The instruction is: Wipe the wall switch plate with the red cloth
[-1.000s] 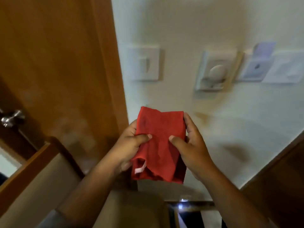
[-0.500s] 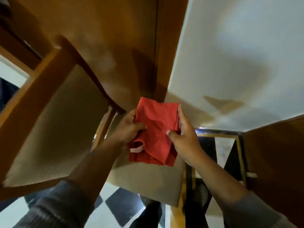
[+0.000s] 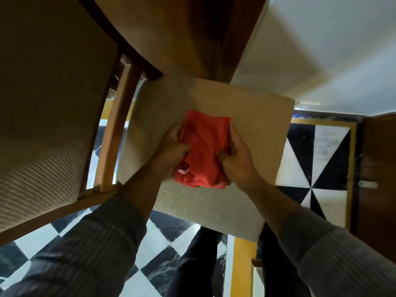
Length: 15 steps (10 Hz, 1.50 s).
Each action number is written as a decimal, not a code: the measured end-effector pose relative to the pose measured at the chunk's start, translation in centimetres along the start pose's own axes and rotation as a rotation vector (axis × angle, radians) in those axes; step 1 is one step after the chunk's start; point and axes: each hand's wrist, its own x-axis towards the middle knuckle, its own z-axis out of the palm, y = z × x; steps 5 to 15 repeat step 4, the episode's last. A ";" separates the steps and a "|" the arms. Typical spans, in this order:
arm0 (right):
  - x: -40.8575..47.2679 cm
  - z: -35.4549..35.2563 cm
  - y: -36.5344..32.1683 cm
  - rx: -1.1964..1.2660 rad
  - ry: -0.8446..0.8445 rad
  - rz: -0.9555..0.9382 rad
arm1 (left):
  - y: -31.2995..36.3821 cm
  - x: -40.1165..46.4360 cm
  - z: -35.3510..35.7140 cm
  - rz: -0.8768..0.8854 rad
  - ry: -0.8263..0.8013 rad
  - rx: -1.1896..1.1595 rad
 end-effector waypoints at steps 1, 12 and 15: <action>0.3 0.2 1.0 -0.166 0.036 -0.060 | -0.7 -0.1 -0.3 0.045 0.056 0.128; -0.6 -7.3 -3.9 -0.314 0.067 -0.066 | 4.4 -4.6 1.1 0.276 0.053 0.740; -0.6 -7.3 -3.9 -0.314 0.067 -0.066 | 4.4 -4.6 1.1 0.276 0.053 0.740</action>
